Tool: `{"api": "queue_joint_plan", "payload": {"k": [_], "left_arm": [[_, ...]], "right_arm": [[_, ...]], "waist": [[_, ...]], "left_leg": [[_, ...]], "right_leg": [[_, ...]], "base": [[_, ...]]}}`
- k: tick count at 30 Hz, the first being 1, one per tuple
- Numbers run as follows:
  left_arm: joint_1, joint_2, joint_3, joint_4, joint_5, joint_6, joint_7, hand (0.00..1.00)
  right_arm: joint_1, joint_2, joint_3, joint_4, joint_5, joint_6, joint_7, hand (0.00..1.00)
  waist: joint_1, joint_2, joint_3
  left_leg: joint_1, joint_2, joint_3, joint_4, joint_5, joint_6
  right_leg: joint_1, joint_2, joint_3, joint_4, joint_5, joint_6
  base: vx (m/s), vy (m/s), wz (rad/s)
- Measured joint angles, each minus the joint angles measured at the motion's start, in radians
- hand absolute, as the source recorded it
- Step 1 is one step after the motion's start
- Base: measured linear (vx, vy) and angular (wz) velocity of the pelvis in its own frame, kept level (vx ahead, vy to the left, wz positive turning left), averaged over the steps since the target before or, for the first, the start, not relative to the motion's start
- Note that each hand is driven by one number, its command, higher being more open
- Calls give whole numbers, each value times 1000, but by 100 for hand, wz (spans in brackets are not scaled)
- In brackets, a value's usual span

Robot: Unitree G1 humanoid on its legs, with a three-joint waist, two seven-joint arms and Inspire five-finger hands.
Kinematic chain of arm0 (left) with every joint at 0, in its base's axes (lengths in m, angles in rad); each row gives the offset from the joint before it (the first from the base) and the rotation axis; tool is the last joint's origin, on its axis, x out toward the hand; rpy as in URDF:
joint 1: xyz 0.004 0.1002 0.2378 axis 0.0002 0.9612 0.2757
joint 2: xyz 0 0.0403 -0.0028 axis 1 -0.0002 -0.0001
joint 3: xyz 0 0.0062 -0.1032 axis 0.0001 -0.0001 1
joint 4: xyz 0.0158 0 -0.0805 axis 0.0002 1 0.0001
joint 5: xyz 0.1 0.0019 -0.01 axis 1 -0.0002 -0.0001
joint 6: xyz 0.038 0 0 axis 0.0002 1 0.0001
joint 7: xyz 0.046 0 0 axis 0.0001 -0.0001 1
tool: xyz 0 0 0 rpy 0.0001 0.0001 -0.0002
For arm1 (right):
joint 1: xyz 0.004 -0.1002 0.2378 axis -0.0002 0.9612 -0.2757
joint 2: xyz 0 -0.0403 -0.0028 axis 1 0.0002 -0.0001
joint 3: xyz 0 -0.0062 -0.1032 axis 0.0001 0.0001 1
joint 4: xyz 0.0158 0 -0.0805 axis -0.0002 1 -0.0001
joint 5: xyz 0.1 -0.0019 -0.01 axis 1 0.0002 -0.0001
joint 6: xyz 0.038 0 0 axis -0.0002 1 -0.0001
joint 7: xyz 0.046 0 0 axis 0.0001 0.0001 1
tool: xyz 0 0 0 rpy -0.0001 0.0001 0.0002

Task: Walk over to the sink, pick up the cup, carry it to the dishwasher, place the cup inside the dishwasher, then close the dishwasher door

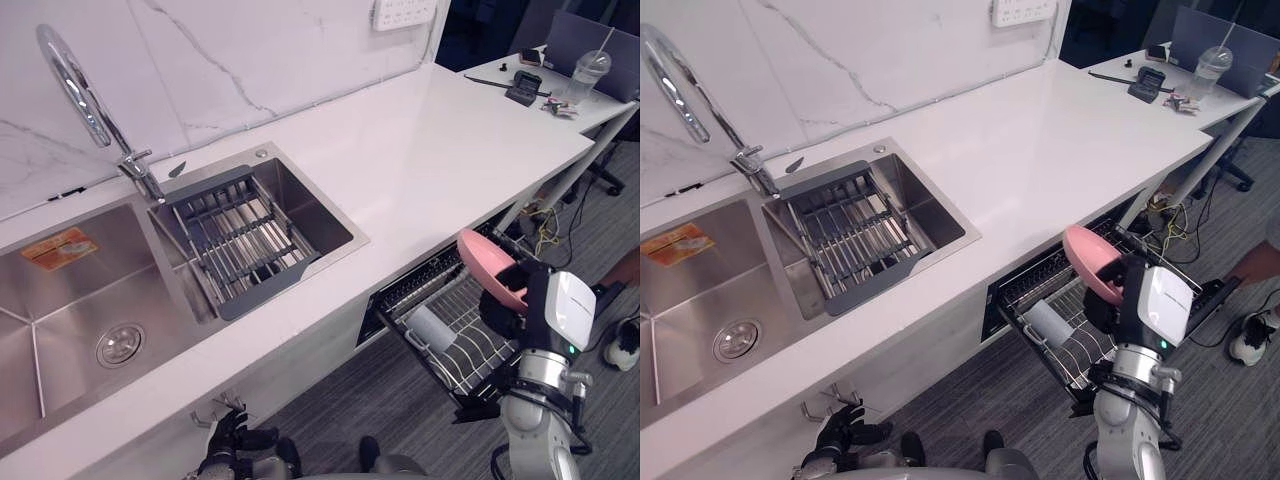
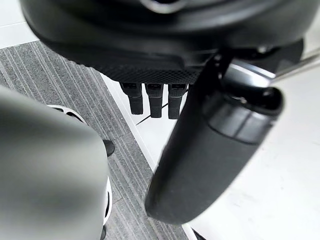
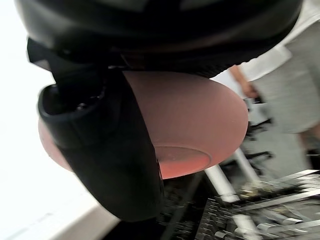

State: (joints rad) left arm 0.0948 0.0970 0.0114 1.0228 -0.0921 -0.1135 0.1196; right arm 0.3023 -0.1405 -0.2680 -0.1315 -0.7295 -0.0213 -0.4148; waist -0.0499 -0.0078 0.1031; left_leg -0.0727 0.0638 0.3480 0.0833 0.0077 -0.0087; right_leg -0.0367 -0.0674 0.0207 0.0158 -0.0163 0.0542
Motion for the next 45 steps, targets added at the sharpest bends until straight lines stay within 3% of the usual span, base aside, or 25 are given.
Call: {"api": "queue_joint_plan", "payload": {"k": [9,15,20,25,31,39,40,45], "left_arm": [[-5,0,-6,18,16,8,-11,90],[-5,-5,-21,10,27,8,-31,90],[-10,-20,-41,-21,36,-19,-39,90],[-19,-36,-59,-59,33,-62,-32,90],[-63,-37,-80,-76,30,-79,-30,90],[-78,-38,-93,-76,-9,-92,-3,90],[-79,-37,-98,-76,-9,-95,5,90],[-85,-39,-98,-80,-9,-106,9,90]], "right_arm": [[-15,0,-40,173,83,-1,9,30],[-77,-88,-80,324,160,2,18,30],[-161,-176,-104,403,212,8,19,30],[-304,-238,-108,467,279,22,20,30],[-466,-313,-23,543,355,16,21,30],[-581,-335,77,690,386,17,38,30],[-589,-335,84,708,386,17,38,90],[-616,-334,85,724,386,19,38,90]], "waist": [[3,2,-17],[1,23,-5],[0,65,58],[11,111,142],[25,126,230],[39,133,252],[41,133,252],[50,134,267]], "left_leg": [[25,-19,-34,-46,24,3],[29,-38,-40,-82,36,3],[6,-47,-39,-89,37,4],[-60,-37,-18,-77,49,21],[-103,-17,0,-58,47,18],[-135,-18,14,-52,49,15],[-136,-19,14,-52,49,15],[-145,-21,10,-54,52,18]], "right_leg": [[41,-7,-26,-55,25,3],[38,-18,-29,-71,31,14],[6,-22,-22,-66,29,15],[-89,-16,7,-13,35,18],[-167,2,38,56,19,19],[-230,1,57,109,3,16],[-231,1,57,109,3,16],[-239,-1,53,109,3,16]], "base": [[9,1,8],[-3,6,0],[-14,31,-5],[27,13,-14],[15,-16,-19],[-21,-6,-5],[0,0,0],[11,0,2]]}}
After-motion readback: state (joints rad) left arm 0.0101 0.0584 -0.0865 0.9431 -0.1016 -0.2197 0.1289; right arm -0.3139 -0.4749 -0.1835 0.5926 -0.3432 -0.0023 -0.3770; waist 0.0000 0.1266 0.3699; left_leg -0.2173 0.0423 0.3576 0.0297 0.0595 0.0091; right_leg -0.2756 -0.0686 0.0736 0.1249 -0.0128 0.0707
